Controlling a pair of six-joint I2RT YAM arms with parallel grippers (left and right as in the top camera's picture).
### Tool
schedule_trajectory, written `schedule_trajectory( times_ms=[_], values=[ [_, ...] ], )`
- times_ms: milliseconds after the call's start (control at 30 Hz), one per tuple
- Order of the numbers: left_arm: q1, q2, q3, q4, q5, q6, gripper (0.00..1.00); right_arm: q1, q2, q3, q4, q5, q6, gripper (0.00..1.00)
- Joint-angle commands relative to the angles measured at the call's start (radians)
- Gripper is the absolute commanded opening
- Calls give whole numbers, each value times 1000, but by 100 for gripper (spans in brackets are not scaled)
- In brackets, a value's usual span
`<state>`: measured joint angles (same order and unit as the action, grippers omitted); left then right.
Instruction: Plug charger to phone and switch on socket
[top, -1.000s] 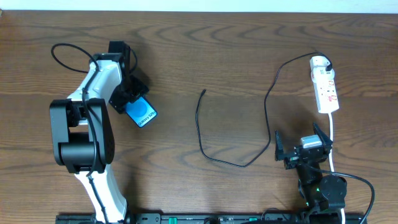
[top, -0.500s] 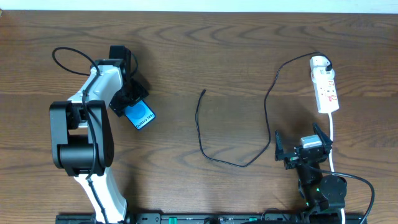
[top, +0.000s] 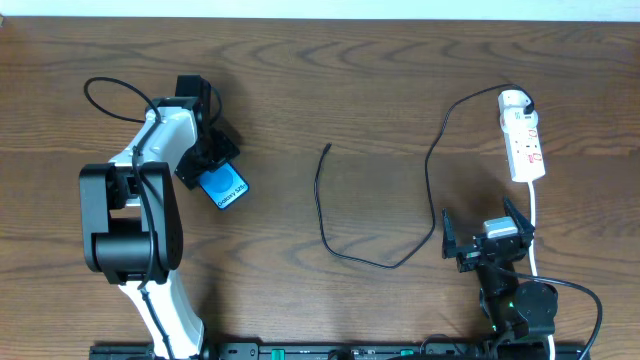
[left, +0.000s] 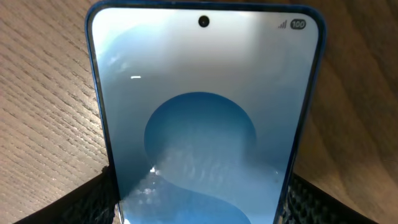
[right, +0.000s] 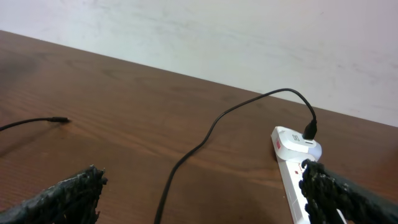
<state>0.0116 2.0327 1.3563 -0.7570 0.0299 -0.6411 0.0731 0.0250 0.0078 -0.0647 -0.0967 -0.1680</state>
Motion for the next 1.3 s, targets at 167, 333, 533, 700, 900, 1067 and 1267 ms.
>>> schedule_trajectory(
  times_ms=[167,333,533,700,900,1067,1267],
  values=[
    [2,7,-42,-21,-31,35,82,-6,-5,-2,-3,1,10,99],
    [2,7,-91,15,-31,35,83,-6,-5,-2,-3,1,10,99],
    [2,7,-107,27,-22,35,84,-6,-5,-2,-3,1,10,99],
    [2,8,-109,36,-13,38,84,-6,-5,-2,-3,1,11,99],
    [0,8,-109,38,-12,37,80,-6,-5,-2,-3,1,11,99],
    [0,6,-109,29,-13,46,71,-6,-5,-2,-3,1,11,99],
    [0,-5,-66,-14,-11,45,71,-6,-5,-2,-3,1,10,99]
  ],
)
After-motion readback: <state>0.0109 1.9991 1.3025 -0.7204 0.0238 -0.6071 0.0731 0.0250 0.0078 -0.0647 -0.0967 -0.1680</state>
